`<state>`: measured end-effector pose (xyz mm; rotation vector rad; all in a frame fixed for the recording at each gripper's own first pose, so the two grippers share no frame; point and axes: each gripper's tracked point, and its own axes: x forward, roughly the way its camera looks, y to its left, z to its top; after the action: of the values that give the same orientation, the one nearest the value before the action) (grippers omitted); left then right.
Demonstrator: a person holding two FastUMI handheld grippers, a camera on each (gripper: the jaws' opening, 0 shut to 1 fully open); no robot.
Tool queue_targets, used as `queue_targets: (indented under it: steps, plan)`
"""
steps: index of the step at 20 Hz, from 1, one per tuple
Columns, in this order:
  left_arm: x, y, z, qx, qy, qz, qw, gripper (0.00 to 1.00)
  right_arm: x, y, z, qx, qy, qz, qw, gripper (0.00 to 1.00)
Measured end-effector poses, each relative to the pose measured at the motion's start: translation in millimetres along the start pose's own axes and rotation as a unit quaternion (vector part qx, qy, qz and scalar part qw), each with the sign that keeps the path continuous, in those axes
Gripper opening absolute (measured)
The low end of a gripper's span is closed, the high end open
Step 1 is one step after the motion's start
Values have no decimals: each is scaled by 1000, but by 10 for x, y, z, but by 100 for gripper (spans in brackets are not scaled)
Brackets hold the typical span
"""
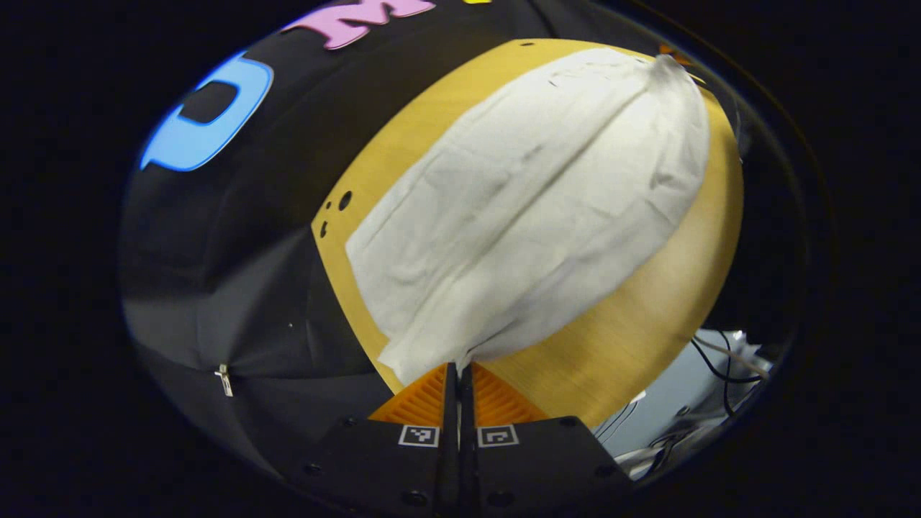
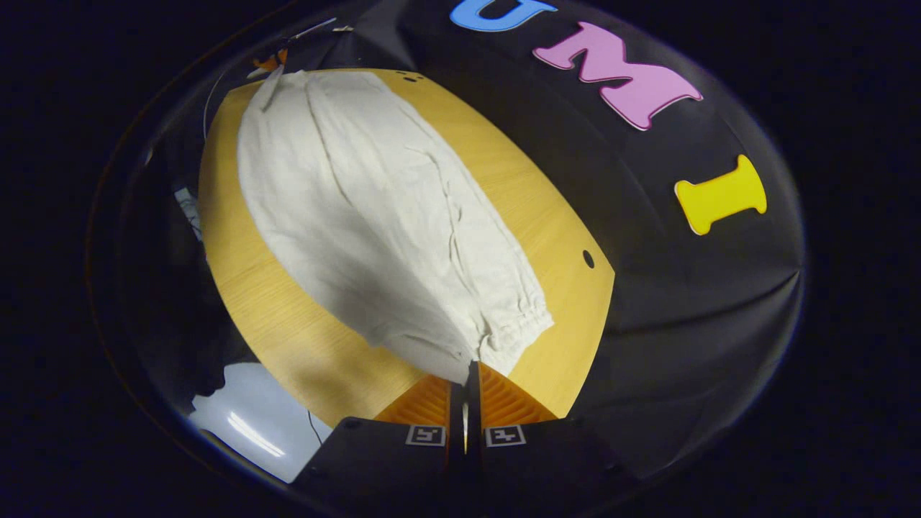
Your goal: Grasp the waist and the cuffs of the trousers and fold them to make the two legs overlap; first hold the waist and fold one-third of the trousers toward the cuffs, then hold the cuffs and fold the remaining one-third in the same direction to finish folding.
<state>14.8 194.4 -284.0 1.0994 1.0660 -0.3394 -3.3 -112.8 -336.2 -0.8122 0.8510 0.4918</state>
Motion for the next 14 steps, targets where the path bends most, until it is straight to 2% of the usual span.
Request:
queue_targets:
  steps: [5,9,10,11,14]
  plan:
    - [161,609,364,-63,-13,18,998,5,64,-427,272,75,-17,-29,997,5]
    - [371,931,647,-75,-9,37,996,5,258,-681,434,96,-17,-48,994,5]
    - [442,996,740,-71,-9,41,997,5,335,-715,452,97,-11,-48,994,0]
    - [488,1057,824,-64,-10,46,997,5,414,-730,446,100,-2,-44,994,5]
    - [678,1222,1059,-50,-11,53,997,5,631,-772,377,97,23,-34,994,5]
